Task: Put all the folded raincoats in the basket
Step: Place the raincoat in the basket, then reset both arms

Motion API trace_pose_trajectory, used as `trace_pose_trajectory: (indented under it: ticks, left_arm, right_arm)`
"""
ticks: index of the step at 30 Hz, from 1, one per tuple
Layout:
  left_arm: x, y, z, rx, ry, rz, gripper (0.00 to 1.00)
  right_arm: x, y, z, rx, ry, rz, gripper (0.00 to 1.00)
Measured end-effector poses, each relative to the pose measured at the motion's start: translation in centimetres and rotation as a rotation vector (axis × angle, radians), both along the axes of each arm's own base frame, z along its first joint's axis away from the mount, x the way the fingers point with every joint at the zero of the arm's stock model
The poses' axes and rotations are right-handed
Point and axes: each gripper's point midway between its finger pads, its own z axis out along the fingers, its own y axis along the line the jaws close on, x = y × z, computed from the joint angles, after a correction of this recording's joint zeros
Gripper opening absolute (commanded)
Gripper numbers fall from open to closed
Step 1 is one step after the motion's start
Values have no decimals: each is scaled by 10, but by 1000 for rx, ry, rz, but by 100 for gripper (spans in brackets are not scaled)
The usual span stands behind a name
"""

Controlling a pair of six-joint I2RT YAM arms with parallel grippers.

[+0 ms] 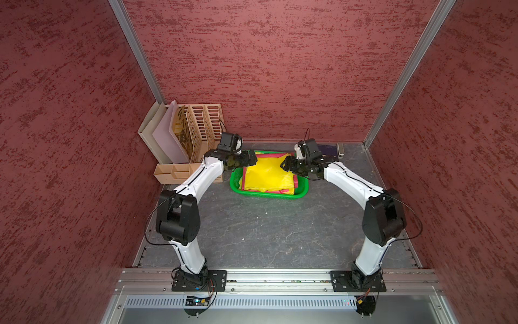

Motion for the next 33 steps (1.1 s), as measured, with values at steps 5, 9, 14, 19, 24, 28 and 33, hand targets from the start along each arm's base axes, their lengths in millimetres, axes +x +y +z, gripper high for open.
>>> trace_pose_trajectory:
  ticks: [5,9,14,19,24,28,33]
  left_arm:
    - [-11,-13,44,-23,-96,-27,100]
    - [-15,-32,68,-78,-178,-58,100]
    - [-15,-54,55,-132,-180,-73,100]
    - [-5,-74,26,-149,-134,-77,100]
    - [-10,-75,-2,-133,-90,-66,100]
    - [-18,-61,-6,-90,-119,-38,100]
    - [-28,-34,35,-20,-280,5,100]
  right_arm:
    - [-6,-19,47,-37,-119,-40,68]
    - [-9,-21,66,-23,-168,-36,71]
    - [4,-4,37,2,-125,5,78]
    - [12,10,-16,22,-51,30,93]
    - [9,10,-54,-6,8,45,98]
    - [9,5,-42,-41,-40,55,98]
    - [3,-22,27,-122,-220,6,98]
